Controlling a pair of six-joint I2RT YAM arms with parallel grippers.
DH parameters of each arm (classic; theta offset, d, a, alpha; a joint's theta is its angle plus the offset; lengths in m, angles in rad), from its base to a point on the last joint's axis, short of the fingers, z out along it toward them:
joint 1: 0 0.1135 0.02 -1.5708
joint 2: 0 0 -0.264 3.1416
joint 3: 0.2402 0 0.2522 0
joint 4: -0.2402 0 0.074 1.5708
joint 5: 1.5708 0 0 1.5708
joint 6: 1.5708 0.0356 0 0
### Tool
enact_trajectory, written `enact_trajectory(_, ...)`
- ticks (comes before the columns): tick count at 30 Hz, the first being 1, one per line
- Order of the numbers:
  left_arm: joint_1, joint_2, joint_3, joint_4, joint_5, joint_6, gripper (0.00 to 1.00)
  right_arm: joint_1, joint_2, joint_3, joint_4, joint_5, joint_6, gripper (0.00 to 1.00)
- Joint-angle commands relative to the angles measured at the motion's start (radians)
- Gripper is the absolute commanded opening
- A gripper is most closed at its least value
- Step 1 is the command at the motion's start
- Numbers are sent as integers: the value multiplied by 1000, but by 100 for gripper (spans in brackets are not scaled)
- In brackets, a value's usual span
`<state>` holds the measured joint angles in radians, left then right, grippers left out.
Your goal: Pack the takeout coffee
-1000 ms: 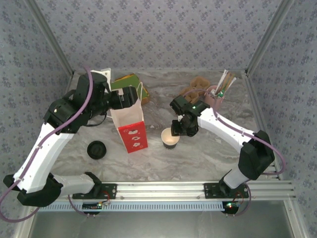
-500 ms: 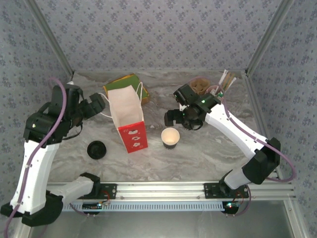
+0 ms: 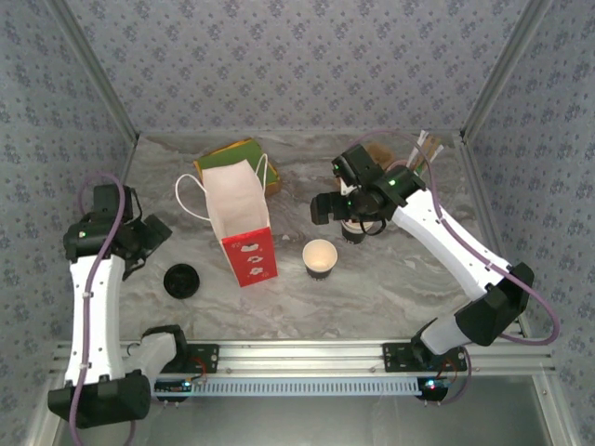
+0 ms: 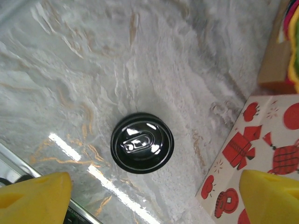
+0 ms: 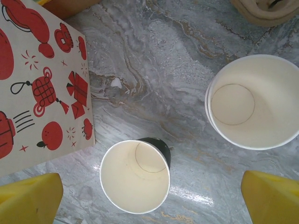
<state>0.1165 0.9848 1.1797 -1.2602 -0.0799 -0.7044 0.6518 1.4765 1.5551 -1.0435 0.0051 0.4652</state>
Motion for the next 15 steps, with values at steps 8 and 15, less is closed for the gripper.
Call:
enact_trajectory(8, -7, 153, -256, 257, 163, -13, 67, -17, -29, -5, -2, 19, -24, 100)
enact_trajectory(15, -142, 293, -303, 352, 114, -55, 56, -34, -25, -19, 9, 1, -25, 100)
